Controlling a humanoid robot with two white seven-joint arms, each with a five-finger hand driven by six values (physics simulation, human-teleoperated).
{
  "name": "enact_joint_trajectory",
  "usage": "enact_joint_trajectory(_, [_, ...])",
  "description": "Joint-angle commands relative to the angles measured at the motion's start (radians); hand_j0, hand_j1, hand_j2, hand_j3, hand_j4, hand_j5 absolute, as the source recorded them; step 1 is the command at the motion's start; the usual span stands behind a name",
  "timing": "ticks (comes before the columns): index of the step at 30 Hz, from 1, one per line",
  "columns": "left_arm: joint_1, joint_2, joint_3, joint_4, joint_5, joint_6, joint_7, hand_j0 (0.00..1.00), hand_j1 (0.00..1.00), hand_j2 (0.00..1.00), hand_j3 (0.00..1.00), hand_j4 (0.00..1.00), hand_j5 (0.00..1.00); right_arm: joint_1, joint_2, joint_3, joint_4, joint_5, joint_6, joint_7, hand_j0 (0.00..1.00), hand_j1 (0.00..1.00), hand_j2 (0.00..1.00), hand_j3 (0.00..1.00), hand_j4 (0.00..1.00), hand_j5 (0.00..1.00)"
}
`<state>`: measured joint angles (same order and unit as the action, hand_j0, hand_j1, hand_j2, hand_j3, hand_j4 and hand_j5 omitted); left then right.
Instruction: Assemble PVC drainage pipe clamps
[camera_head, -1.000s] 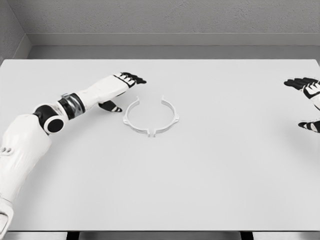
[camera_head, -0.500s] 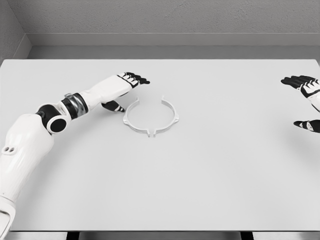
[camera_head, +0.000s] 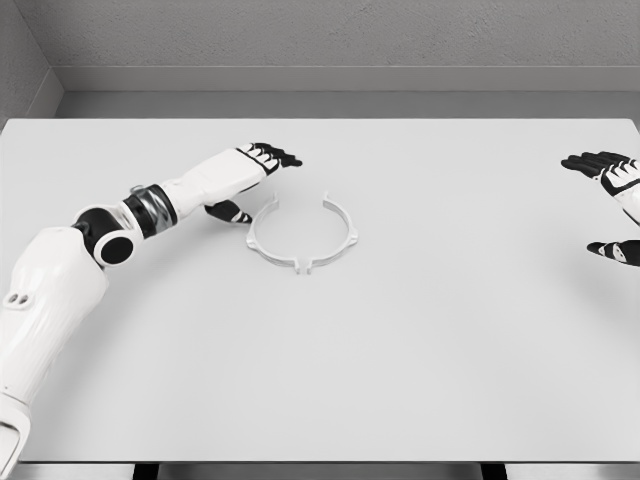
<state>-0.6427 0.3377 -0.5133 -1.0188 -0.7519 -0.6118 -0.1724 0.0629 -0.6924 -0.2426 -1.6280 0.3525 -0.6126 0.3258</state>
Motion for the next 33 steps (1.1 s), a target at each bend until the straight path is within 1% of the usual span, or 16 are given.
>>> enact_joint_trajectory(1, [0.0,-0.002,0.001,-0.001,0.006,0.001,0.001,1.0,1.0,1.0,1.0,1.0,1.0,0.0,-0.001,0.0,0.0,-0.007,0.002,-0.001,1.0,1.0,1.0,1.0,1.0,1.0])
enact_joint_trajectory(21, [-0.003,-0.005,-0.01,-0.003,0.006,0.001,0.001,1.0,1.0,1.0,1.0,1.0,1.0,-0.002,-0.001,0.002,-0.001,-0.007,0.002,-0.002,1.0,1.0,1.0,1.0,1.0,1.0])
enact_joint_trajectory(23, [-0.002,-0.006,-0.016,-0.018,0.003,0.001,0.001,1.0,1.0,1.0,1.0,1.0,1.0,-0.002,-0.001,0.0,0.0,-0.007,0.002,-0.002,1.0,1.0,1.0,1.0,1.0,1.0])
enact_joint_trajectory(33, [-0.002,-0.014,-0.017,-0.018,0.003,0.001,0.001,1.0,1.0,1.0,1.0,1.0,1.0,0.002,0.001,0.002,-0.001,-0.007,0.002,-0.002,1.0,1.0,1.0,1.0,1.0,1.0])
